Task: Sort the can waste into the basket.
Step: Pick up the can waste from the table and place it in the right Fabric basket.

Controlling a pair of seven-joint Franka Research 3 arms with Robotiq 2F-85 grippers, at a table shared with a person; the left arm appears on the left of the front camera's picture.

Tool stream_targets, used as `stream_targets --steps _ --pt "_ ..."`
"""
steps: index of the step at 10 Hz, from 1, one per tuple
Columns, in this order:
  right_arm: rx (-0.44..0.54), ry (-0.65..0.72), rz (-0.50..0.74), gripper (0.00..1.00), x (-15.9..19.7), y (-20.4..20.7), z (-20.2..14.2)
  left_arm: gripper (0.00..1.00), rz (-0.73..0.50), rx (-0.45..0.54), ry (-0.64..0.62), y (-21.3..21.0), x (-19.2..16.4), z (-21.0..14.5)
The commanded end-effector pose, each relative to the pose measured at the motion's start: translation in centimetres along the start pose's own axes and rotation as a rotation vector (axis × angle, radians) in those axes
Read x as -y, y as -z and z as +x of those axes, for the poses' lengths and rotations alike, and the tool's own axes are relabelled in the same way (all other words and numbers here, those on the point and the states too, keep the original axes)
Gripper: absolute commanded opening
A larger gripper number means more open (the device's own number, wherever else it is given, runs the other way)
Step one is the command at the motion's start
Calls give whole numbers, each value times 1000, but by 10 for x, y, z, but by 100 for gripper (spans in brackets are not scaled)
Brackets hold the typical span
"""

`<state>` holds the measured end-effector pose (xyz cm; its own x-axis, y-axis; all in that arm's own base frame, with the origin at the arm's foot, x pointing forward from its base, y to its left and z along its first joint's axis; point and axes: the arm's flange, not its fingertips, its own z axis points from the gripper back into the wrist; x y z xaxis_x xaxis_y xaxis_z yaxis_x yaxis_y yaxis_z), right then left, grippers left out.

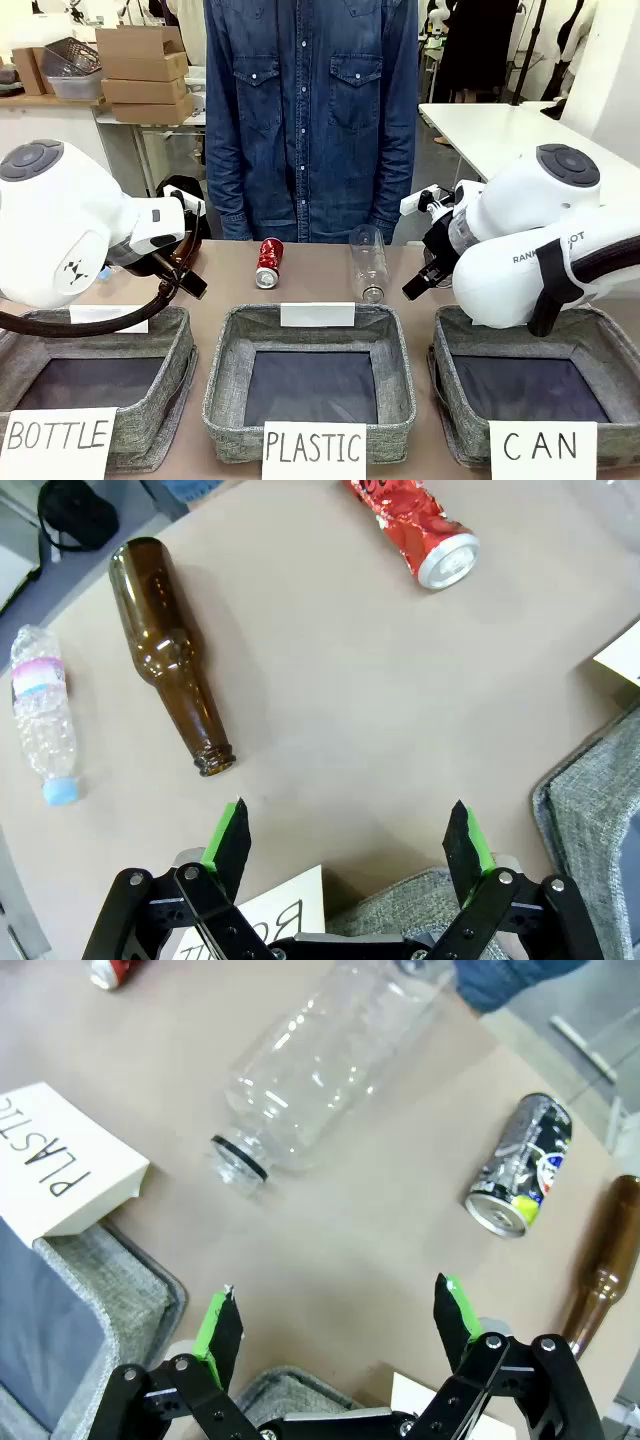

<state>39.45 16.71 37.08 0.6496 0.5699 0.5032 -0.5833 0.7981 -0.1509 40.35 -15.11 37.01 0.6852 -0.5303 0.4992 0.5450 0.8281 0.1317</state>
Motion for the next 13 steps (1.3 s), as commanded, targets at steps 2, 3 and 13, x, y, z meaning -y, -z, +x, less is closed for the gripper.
stream_targets --steps 2,3,13 --pt "0 0 0 100 0 0 0 100 0 0 0 0 0 0" --pt "0 0 0 100 0 0 0 100 0 0 0 0 0 0" --pt "-92 56 114 100 6 -35 11 100 -44 -76 -63 -48 -15 8"
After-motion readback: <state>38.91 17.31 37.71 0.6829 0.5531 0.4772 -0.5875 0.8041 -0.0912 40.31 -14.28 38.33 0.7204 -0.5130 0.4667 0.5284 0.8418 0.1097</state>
